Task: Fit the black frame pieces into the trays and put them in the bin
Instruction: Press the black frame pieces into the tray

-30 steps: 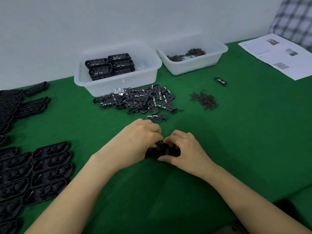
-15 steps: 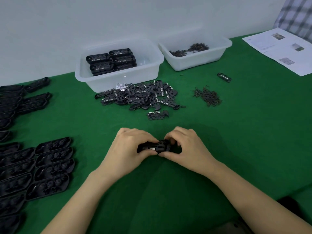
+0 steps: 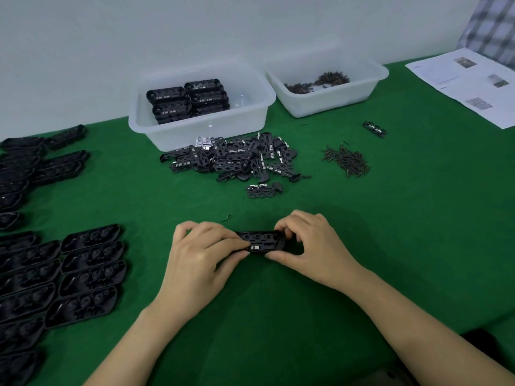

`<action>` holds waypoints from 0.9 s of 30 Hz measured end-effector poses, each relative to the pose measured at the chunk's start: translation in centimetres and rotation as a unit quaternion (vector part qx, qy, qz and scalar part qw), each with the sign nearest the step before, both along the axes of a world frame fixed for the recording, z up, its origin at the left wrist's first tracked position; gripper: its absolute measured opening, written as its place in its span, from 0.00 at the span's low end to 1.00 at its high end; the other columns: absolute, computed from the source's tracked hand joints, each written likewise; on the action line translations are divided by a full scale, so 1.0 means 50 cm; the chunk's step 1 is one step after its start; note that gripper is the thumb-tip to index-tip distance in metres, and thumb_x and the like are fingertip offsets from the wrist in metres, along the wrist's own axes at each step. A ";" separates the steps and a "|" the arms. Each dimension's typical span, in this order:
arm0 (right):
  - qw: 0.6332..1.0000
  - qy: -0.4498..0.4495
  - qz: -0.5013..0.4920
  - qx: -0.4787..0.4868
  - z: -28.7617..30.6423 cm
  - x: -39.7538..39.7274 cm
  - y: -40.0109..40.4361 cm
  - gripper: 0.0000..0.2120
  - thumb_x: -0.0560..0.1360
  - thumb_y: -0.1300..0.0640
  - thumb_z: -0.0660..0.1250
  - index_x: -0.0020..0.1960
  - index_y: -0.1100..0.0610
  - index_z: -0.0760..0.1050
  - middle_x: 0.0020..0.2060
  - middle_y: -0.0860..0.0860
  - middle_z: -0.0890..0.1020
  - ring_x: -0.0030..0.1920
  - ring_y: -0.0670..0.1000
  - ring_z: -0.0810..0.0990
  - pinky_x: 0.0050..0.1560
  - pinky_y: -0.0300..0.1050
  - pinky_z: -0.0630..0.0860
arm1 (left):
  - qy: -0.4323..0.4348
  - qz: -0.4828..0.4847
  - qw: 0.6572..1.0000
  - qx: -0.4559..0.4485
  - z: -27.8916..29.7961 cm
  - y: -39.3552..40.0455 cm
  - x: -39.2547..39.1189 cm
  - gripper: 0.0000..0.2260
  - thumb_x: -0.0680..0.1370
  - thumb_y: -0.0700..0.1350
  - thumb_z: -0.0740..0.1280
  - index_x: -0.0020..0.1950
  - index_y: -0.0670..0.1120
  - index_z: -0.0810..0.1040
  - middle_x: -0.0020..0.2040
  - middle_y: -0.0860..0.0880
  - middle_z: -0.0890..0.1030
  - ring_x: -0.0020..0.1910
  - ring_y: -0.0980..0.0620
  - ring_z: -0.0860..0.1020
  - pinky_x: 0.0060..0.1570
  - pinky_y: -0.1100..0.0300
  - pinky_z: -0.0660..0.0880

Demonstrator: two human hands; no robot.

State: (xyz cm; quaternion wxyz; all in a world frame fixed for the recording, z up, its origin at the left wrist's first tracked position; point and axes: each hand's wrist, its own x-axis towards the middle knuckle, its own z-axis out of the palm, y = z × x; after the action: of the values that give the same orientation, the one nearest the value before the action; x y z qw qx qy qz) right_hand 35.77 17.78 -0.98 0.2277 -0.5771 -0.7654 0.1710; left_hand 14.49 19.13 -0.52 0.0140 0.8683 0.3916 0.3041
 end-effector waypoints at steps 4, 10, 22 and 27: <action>1.000 0.002 0.001 0.010 -0.002 0.003 0.000 0.17 0.69 0.43 0.69 0.51 0.52 0.74 0.40 0.42 0.70 0.37 0.35 0.63 0.45 0.39 0.60 | -0.012 -0.005 0.999 -0.033 -0.007 -0.007 0.011 0.09 0.74 0.52 0.66 0.46 0.52 0.84 0.46 0.58 0.81 0.47 0.57 0.77 0.50 0.57 0.63; 0.999 0.012 0.035 -0.022 0.008 0.010 0.003 0.20 0.68 0.38 0.66 0.52 0.51 0.74 0.39 0.41 0.70 0.38 0.36 0.66 0.44 0.36 0.62 | -0.031 -0.015 0.993 -0.112 -0.021 -0.003 0.012 0.05 0.72 0.48 0.72 0.46 0.49 0.83 0.56 0.51 0.77 0.55 0.52 0.74 0.54 0.56 0.66; 0.980 -0.094 -0.167 0.046 0.036 0.100 0.178 0.05 0.73 0.58 0.68 0.49 0.56 0.78 0.44 0.50 0.77 0.42 0.49 0.74 0.46 0.45 0.74 | -0.105 -0.033 0.974 -0.198 -0.012 0.003 0.013 0.09 0.72 0.42 0.72 0.50 0.52 0.83 0.56 0.55 0.79 0.53 0.54 0.78 0.52 0.47 0.76; 0.972 -0.149 -0.167 0.066 0.033 0.090 0.171 0.04 0.75 0.58 0.65 0.46 0.58 0.77 0.45 0.51 0.77 0.46 0.53 0.76 0.42 0.45 0.73 | -0.094 -0.021 0.980 -0.172 -0.009 0.000 0.014 0.10 0.72 0.46 0.71 0.52 0.54 0.82 0.58 0.56 0.79 0.53 0.54 0.78 0.55 0.51 0.74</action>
State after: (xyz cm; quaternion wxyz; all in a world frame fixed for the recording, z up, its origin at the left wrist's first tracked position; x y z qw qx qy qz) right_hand 40.28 26.31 0.66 0.1741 -0.6992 -0.6934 -0.0085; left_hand 15.17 19.12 -0.99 0.2065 0.8284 0.4166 0.3123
